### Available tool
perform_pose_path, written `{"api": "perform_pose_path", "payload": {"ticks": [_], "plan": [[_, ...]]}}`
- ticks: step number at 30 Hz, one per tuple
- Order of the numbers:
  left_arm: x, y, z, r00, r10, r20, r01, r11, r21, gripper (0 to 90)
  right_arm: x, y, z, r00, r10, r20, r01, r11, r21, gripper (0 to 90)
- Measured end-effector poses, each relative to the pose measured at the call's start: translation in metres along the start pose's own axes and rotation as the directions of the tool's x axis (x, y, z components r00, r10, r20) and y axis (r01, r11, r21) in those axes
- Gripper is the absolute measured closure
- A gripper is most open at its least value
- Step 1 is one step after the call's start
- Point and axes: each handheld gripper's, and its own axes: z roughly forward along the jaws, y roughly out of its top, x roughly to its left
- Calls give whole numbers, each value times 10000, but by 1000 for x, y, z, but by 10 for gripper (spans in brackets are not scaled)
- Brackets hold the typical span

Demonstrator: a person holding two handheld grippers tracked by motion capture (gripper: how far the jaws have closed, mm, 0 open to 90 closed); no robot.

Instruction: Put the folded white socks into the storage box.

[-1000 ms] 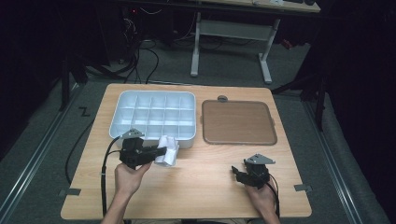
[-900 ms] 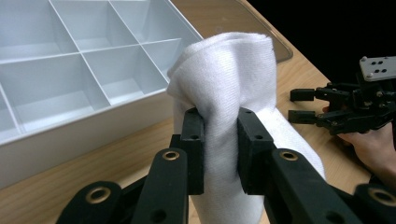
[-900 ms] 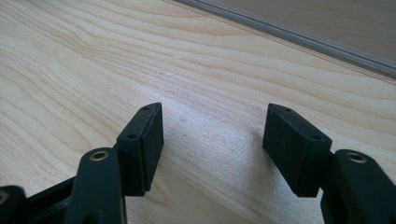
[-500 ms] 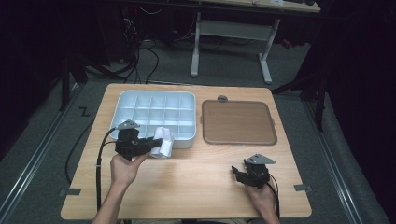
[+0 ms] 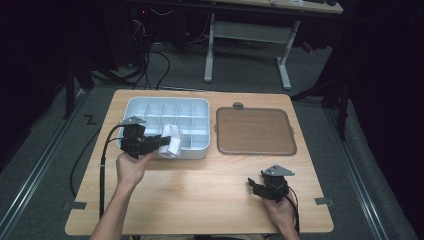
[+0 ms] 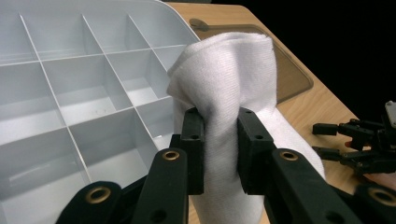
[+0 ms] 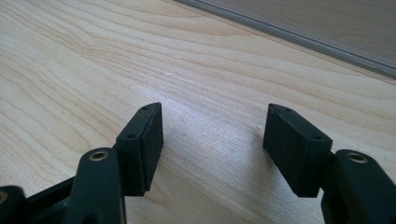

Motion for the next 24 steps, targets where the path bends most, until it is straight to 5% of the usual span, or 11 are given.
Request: {"api": "perform_pose_path", "payload": {"ticks": [15,24], "plan": [[26,19,19,9976,-632,-286,625,9977,-256,756,0,0,0,10000,4,2,-4,10000,4,383],[38,21,36,9954,-616,-730,624,9980,93,755,0,0,0,10000,2,1,-2,10000,3,383]]}}
